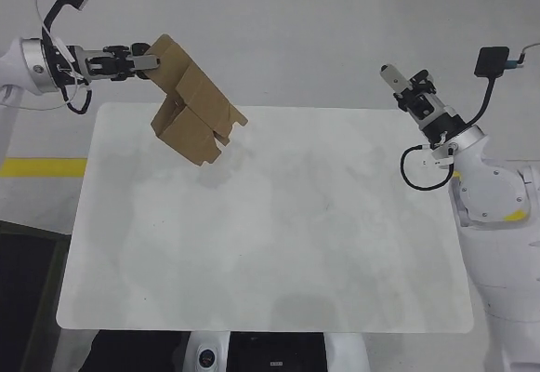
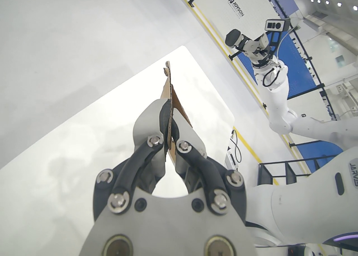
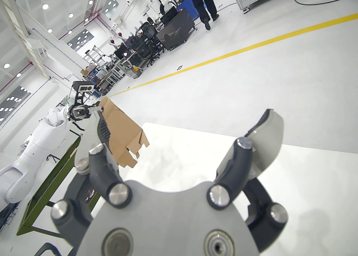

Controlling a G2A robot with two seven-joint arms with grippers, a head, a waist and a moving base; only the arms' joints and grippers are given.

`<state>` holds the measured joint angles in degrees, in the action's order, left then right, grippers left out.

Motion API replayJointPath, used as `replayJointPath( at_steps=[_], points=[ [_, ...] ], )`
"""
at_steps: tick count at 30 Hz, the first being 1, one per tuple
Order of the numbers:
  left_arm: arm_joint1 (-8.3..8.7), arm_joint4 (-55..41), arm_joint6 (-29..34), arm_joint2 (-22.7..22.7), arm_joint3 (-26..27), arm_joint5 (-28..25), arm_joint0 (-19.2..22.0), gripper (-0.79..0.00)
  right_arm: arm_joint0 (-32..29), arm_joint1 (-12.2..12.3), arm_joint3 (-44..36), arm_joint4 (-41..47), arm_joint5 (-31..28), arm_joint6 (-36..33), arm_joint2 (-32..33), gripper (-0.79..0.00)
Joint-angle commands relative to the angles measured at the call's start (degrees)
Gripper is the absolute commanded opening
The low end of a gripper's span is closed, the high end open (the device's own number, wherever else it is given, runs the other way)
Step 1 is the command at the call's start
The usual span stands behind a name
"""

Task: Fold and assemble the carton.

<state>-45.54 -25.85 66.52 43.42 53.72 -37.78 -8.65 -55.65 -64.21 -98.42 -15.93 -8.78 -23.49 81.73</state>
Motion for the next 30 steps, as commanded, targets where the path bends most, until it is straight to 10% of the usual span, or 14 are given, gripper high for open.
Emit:
replayJointPath(
  at_steps=[1, 30],
  points=[
    [-0.36, -2.38, 0.28, -1.25, 0.55, 0.29, -0.16, -0.785, 0.0, 0.0, 0.0, 0.0, 0.0, 0.0, 0.0, 0.0],
    [-0.57, -4.89, -4.26, -13.03, 12.69, -4.25, -5.43, -0.785, 2.7, -0.26, 4.26, 1.47, -4.22, -7.41, -4.59, 0.0]
  ],
)
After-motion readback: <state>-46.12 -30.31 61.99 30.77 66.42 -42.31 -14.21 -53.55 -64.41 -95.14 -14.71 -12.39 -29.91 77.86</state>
